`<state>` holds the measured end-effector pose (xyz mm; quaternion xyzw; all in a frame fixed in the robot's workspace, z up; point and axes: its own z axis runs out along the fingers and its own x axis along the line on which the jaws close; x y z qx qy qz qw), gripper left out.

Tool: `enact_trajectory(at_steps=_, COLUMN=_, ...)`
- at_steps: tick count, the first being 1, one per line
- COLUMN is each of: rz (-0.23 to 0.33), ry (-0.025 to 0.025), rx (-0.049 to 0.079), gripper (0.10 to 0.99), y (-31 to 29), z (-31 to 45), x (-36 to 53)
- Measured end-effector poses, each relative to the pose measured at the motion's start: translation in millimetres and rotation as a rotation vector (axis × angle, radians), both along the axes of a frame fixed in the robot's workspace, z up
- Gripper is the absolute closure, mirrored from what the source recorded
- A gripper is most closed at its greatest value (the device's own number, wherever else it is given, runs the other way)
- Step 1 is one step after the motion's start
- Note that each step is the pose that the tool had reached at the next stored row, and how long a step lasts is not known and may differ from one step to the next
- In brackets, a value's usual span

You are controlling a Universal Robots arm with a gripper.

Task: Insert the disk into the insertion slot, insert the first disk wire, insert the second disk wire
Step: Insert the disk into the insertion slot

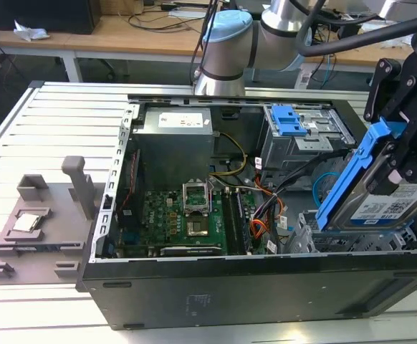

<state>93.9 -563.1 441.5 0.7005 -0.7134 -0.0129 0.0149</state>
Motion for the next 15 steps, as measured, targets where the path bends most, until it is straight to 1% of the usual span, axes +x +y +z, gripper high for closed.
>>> enact_trajectory(at_steps=1, rz=0.0, ry=0.0, rx=0.0, gripper=0.718, y=1.1, z=-1.5, x=0.0)
enact_trajectory(at_steps=3, rz=0.0, ry=0.0, rx=0.0, gripper=0.718, y=6.2, z=-4.0, x=0.0)
enact_trajectory(at_steps=4, rz=0.0, ry=0.0, rx=0.0, gripper=0.718, y=7.7, z=-4.6, x=0.0)
enact_trajectory(at_steps=5, rz=0.0, ry=0.0, rx=0.0, gripper=0.718, y=11.7, z=-6.6, x=0.0)
enact_trajectory(at_steps=9, rz=0.0, ry=0.0, rx=0.0, gripper=0.718, y=12.8, z=-11.9, x=0.0)
enact_trajectory(at_steps=11, rz=0.0, ry=0.0, rx=0.0, gripper=0.718, y=13.2, z=-13.4, x=0.0)
enact_trajectory(at_steps=15, rz=0.0, ry=0.0, rx=0.0, gripper=0.718, y=17.0, z=-15.6, x=0.4)
